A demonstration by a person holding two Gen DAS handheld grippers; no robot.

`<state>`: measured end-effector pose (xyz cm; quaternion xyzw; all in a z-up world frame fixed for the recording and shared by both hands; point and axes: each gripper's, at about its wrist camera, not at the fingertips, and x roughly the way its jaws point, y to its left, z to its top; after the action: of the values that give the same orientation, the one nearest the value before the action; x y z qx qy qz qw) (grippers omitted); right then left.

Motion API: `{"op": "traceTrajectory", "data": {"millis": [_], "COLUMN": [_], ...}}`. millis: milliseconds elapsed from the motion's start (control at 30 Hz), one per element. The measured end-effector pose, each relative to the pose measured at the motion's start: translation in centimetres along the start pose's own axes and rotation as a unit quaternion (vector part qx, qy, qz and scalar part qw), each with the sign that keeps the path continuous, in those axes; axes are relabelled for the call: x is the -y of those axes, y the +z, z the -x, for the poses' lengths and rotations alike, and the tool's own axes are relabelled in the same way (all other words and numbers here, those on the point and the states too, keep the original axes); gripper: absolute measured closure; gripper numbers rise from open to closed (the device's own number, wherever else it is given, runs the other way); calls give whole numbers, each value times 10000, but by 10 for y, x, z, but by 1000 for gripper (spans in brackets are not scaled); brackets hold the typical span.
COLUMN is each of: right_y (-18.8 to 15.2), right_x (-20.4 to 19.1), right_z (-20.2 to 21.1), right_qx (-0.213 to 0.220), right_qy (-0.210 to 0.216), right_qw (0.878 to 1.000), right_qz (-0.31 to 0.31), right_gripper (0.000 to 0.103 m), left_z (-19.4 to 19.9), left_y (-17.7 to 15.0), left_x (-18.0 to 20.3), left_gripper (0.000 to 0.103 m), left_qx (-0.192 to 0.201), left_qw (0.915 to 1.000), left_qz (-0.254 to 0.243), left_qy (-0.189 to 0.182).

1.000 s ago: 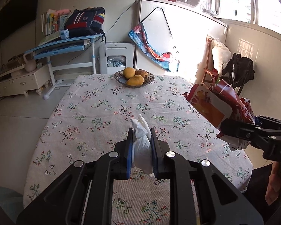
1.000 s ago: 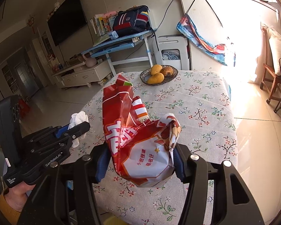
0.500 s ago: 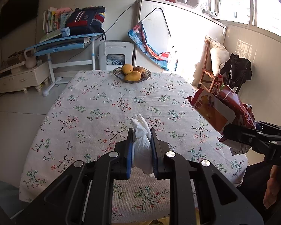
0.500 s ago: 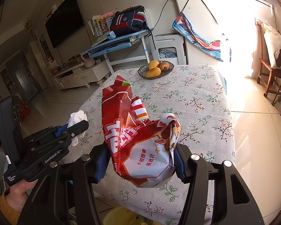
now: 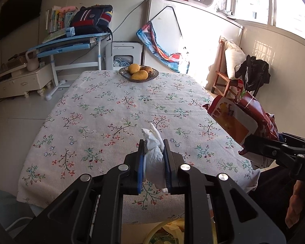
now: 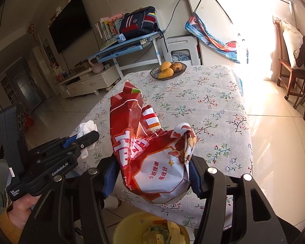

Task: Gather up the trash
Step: 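Carry the red wrapper with the right gripper while the left gripper carries the white tissue toward the yellow bin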

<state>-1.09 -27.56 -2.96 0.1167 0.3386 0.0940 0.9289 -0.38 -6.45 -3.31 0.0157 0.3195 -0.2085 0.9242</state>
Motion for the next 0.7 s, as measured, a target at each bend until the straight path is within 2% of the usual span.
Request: {"op": "traceTrajectory", "data": {"millis": [700], "right_y": [-35], "right_x": [-8], "right_z": [22], "right_qx": [-132], "right_qy": [-47], "right_qw": [9999], "right_qz": [4], "right_gripper": [45], "left_z": [25], "left_y": [-36], "left_x": [17], "left_gripper": [86], "left_qx": [-132], "left_qw": [9999], "left_qz": [-24], "left_qy": [-92]}}
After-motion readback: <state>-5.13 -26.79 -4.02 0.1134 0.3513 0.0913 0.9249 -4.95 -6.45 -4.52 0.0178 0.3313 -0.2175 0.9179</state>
